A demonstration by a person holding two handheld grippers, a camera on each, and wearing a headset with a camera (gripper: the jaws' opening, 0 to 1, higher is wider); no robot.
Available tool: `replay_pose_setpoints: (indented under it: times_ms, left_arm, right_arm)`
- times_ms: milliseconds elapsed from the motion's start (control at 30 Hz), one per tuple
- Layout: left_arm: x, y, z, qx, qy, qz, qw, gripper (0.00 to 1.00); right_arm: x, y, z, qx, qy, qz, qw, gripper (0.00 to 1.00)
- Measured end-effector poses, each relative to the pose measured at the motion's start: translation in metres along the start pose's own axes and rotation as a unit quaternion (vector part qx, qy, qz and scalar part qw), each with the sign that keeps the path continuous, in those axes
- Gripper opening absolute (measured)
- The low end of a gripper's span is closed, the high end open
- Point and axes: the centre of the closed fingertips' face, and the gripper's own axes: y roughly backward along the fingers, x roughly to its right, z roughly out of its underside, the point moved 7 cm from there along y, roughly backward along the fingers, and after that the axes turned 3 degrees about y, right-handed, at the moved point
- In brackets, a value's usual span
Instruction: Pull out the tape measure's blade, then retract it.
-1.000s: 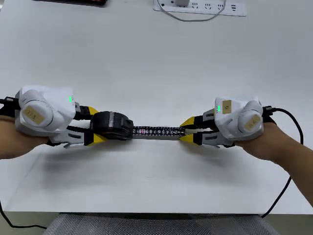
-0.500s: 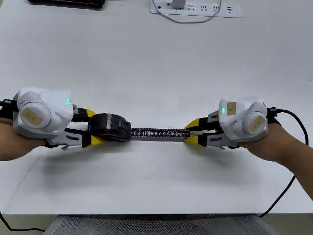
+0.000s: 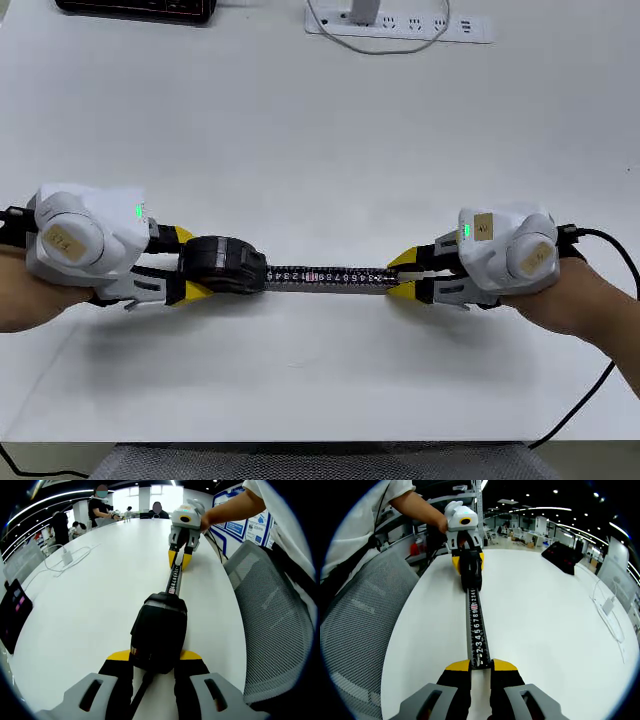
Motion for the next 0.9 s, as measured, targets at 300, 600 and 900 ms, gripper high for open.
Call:
replay_pose_setpoints:
  times_ms: [300, 600, 900]
  left_arm:
    - [0.000, 0.000, 0.000, 0.000, -0.001, 0.001, 1.0000, 0.26]
    - [0.000, 0.000, 0.000, 0.000, 0.000, 0.001, 1.0000, 0.26]
    - [-0.001, 0.000, 0.000, -0.001, -0.002, 0.001, 1.0000, 0.26]
  right_arm:
    - [0.000, 0.006, 0.007, -0.009, 0.000, 0.000, 1.0000, 0.10]
    - [0.002, 0.016, 0.014, -0.019, 0.002, 0.002, 0.9998, 0.10]
    - [0.001, 0.022, 0.021, -0.025, -0.001, 0.005, 0.9997, 0.10]
